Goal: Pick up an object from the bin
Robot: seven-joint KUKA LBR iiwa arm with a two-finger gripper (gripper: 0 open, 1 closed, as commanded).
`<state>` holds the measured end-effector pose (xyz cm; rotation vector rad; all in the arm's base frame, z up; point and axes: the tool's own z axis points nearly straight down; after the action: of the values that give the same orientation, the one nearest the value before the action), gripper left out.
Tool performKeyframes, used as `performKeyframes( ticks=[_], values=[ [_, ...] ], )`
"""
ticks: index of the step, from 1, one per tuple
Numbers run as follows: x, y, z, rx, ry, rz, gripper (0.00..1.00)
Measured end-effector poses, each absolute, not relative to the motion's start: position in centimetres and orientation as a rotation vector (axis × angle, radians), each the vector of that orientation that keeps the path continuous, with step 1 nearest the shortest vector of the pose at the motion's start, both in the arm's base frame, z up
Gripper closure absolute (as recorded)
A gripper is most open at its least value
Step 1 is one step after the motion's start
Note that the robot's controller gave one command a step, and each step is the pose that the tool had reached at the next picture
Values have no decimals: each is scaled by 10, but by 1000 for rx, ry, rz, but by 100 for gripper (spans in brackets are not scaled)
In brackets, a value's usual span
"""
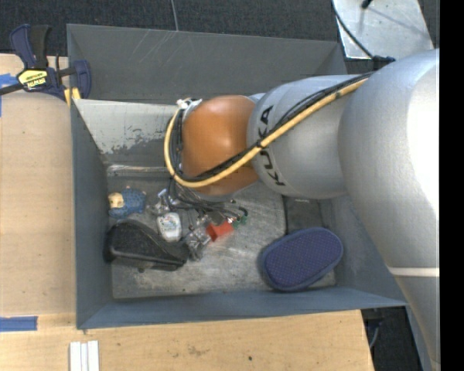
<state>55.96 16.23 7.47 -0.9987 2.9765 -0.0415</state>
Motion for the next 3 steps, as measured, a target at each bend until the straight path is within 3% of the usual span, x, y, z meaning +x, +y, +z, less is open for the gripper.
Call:
performKeyframes(
  ticks=[1, 2, 3],
  values=[
    [589, 170, 72, -990, 2996, -30, 0],
    [578, 199, 72, -508, 3099, -20, 0],
    [582, 203, 76, -501, 3079, -4, 100]
  ],
)
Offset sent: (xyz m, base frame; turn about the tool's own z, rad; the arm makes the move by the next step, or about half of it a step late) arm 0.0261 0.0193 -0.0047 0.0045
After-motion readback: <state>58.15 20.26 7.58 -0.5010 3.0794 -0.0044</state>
